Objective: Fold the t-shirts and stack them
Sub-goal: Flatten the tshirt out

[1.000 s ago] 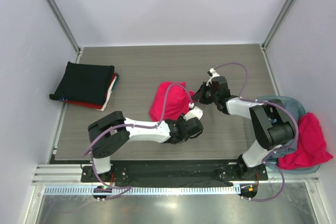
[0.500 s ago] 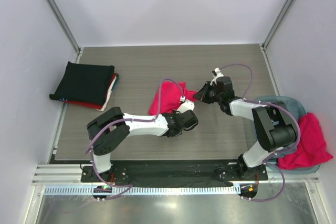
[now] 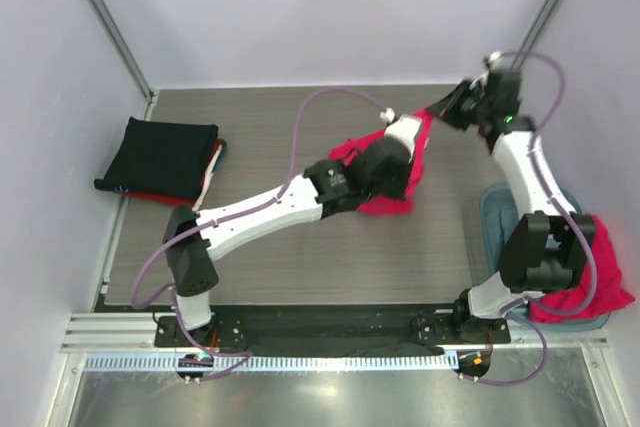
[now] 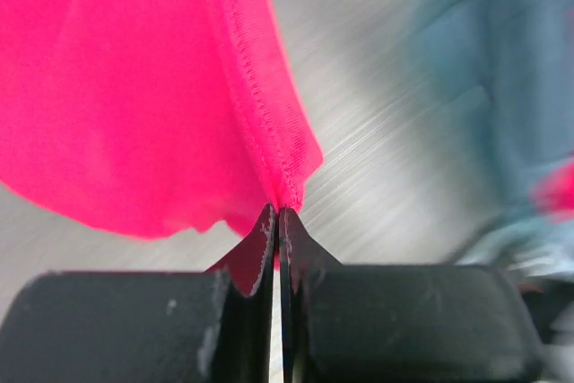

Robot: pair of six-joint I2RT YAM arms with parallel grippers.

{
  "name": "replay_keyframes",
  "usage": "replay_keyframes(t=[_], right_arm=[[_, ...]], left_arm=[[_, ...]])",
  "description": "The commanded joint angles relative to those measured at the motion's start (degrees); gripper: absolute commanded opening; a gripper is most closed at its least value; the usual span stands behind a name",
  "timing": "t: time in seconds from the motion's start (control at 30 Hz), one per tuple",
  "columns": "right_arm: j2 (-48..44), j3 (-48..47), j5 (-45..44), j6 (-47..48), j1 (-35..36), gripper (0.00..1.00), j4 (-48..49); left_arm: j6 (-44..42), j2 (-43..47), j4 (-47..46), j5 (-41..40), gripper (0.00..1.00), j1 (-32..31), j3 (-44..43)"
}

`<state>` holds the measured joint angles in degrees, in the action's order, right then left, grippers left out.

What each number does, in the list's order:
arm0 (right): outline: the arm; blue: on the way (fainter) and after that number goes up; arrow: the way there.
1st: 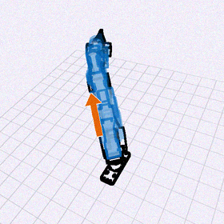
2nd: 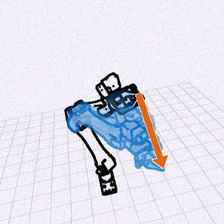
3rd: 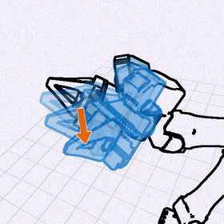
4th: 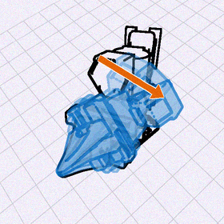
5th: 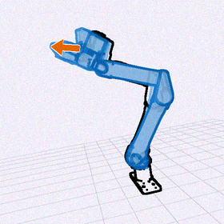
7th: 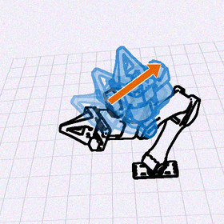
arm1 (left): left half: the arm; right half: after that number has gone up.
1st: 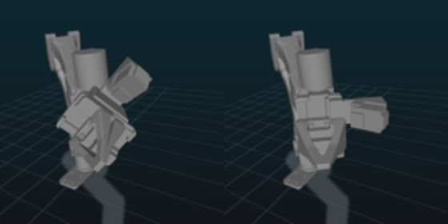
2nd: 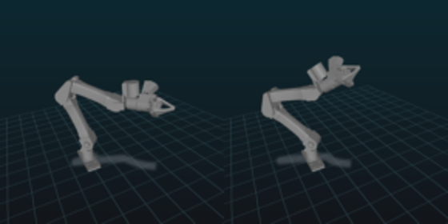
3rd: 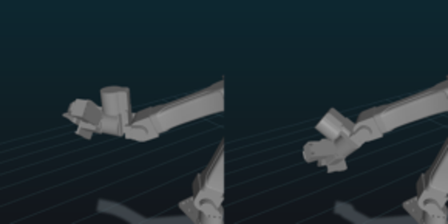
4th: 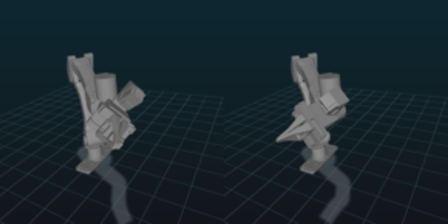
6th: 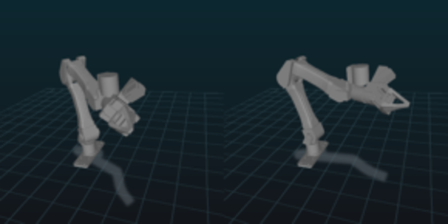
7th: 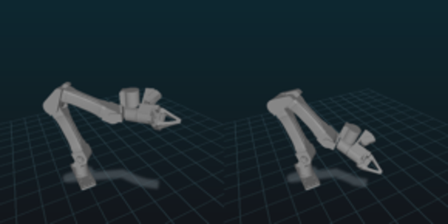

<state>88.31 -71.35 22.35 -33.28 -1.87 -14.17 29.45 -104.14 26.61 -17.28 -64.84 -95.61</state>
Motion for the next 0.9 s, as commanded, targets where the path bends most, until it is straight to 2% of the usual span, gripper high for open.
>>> replay_keyframes(t=[0.0,0.07,0.1,0.13,0.17,0.2,0.23,0.3,0.37,0.4,0.5,0.63,0.73,0.87], right_arm=[[-3.00,-26.35,-1.08,1.11,-2.17,0.01,-15.77],[0.96,-39.33,0.67,0.24,-2.09,0.01,-22.87],[5.42,-52.53,2.59,-0.47,-1.91,0.01,-24.92],[8.51,-59.10,3.22,-2.04,-1.74,0.01,-27.11],[11.15,-65.34,4.10,-2.84,-1.39,0.01,-30.53],[13.44,-73.85,6.11,-4.15,-1.04,0.01,-31.17],[17.03,-75.76,7.43,-6.25,0.45,0.01,-31.09],[18.73,-73.95,8.24,-6.45,3.26,0.01,-29.25],[19.18,-69.39,5.96,-3.91,9.41,0.01,-26.63],[19.18,-63.18,5.17,-3.29,11.78,0.01,-24.95],[20.67,-53.67,4.55,-2.14,19.34,0.01,-18.71],[25.85,-49.85,3.06,-0.56,27.34,0.01,-14.75],[31.12,-50.29,2.35,0.14,31.83,0.04,-13.16],[36.83,-51.34,2.35,0.32,35.44,0.05,-10.45]], left_arm=[[0.78,-0.36,3.35,10.23,0.00,-0.02,-16.06],[2.88,0.51,4.15,11.82,0.00,0.06,-23.35],[3.76,2.60,3.80,12.44,0.00,0.50,-24.09],[8.03,4.54,2.23,13.66,0.00,1.29,-23.48],[10.69,6.38,0.56,15.68,0.00,2.69,-19.04],[14.11,10.75,-1.28,21.18,0.00,6.62,-15.60],[19.54,12.89,-5.39,23.15,0.00,8.92,-11.74],[22.66,19.10,-10.58,25.88,0.00,14.97,1.05],[24.24,23.34,-11.66,26.15,0.00,18.15,9.18],[24.94,25.45,-14.02,26.59,0.00,21.65,17.83],[27.85,33.11,-17.55,30.19,0.00,29.03,29.83],[26.54,41.28,-17.47,30.03,0.00,33.54,48.45],[25.39,46.91,-15.10,26.25,0.00,36.18,55.07],[26.53,50.61,-15.62,28.87,0.00,42.84,64.65]])
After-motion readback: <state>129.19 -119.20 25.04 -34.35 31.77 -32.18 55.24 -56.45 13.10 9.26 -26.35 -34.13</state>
